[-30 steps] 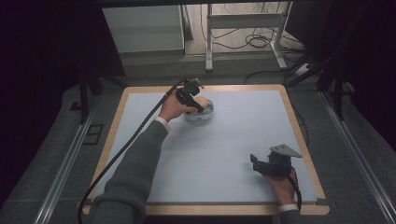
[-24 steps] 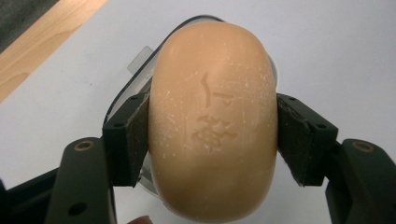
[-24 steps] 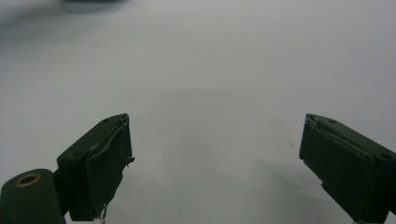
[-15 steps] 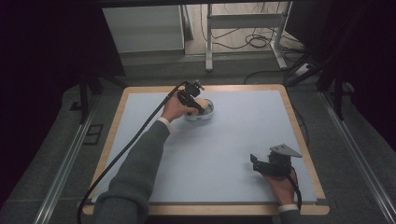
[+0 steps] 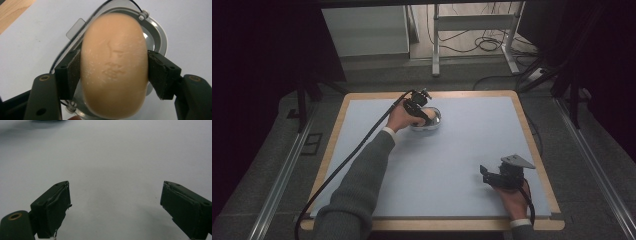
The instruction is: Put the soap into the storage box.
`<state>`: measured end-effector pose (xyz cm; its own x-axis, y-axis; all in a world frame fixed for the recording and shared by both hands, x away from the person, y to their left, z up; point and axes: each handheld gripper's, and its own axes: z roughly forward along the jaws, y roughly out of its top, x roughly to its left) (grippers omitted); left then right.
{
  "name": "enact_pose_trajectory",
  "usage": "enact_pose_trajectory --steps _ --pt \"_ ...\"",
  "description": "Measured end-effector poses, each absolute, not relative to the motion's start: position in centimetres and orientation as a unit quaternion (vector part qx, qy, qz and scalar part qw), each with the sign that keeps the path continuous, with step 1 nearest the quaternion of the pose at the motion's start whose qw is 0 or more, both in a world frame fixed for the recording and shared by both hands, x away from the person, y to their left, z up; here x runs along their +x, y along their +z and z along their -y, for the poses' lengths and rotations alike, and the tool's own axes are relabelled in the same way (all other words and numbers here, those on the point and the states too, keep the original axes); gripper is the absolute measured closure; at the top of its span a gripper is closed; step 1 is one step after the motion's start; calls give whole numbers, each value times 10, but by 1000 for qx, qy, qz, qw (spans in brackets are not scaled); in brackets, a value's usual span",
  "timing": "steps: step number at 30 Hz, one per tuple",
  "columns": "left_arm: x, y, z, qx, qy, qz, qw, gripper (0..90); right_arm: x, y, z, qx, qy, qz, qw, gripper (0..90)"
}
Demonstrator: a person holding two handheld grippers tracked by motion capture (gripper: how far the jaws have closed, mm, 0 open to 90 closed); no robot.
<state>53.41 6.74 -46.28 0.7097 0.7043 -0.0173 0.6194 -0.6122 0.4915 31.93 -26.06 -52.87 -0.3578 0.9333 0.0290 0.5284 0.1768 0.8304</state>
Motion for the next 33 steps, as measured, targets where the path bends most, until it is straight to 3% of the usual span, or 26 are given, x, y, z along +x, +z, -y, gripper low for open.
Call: enact_pose_trajectory --steps 13,33 --pt "514 -446 -81 885 101 -367 267 271 319 -529 261 504 394 -724 257 93" --pt "423 -463 -145 858 117 -377 330 221 319 -529 260 503 394 -723 261 93"
